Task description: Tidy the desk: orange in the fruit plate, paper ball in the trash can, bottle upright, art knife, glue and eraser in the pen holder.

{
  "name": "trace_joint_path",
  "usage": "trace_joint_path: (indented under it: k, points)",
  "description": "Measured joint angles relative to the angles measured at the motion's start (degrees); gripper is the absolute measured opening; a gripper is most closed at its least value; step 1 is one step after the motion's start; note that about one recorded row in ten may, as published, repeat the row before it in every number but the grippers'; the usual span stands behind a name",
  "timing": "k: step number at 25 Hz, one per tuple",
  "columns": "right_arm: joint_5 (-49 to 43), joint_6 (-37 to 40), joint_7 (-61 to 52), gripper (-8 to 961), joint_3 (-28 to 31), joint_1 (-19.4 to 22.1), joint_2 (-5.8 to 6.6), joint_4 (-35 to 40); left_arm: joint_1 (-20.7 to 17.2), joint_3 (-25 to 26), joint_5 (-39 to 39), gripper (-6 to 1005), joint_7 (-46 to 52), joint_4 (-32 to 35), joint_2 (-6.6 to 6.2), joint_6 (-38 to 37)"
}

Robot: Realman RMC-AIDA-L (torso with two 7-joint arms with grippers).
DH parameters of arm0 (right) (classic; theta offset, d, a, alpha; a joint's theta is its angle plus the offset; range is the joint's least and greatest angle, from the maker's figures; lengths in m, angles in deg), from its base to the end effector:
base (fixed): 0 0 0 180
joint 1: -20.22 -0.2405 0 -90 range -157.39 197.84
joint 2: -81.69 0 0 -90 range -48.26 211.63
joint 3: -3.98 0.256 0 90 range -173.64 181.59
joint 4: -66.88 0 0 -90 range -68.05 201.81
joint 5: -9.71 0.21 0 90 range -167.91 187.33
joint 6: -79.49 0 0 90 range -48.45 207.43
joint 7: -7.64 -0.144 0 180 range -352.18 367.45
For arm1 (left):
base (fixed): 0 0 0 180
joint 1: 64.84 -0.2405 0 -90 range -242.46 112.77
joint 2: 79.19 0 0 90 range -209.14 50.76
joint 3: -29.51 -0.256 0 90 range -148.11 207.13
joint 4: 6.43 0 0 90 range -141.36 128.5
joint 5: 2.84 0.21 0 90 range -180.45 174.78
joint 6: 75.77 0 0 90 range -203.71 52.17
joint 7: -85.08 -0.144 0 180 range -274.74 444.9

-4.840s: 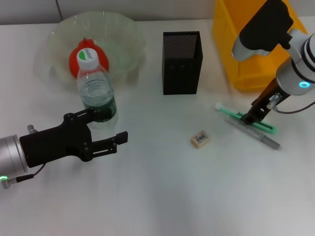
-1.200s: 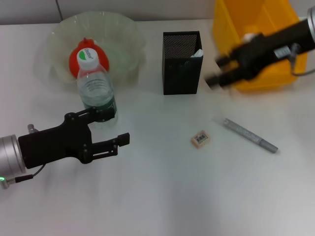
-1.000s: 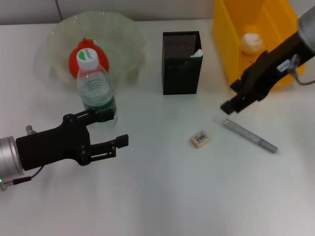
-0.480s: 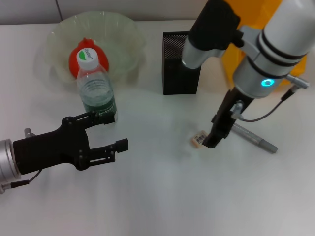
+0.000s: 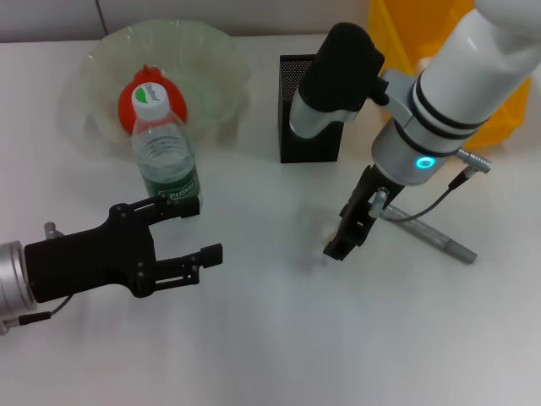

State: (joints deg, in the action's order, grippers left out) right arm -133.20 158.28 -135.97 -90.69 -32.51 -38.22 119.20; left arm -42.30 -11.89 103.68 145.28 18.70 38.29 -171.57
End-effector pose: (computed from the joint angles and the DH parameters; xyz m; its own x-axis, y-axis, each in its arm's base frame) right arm 0.1397 0.3688 -0.0862 0.7889 -0.4265 0.4425 -0.3383 -0.9025 -0.2667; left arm -0.2938 0.2665 -0.0172 0.7375 0.2534 0.6260 0.4063 -0.9069 -0.1116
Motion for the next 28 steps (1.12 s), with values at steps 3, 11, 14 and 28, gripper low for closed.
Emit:
trace_joint_path:
  k: [3, 11, 14, 28]
  points:
    - [0.1, -0.5, -0.2, 649, -0.5, 0.0, 0.0, -0.6, -0.1, 0.0, 0.1, 802, 0.0, 0.0, 0.02, 0.0]
    - [0.1, -0.6, -0.2, 629, -1.1, 0.0, 0.02, -1.6, -0.3, -0.2, 0.1, 802, 0.0, 0.0, 0.19, -0.1]
    - [0.1, -0.4, -0.3, 569, -0.8, 0.3, 0.02, -1.2, -0.5, -0.3, 0.1, 802, 0.0, 0.0, 0.2, -0.1]
    - [-0.6, 12.0, -0.1, 433, 15.5, 4.1, 0.72, 19.5, -1.4, -0.3, 0.1, 802, -0.4, 0.0, 0.06, -0.4]
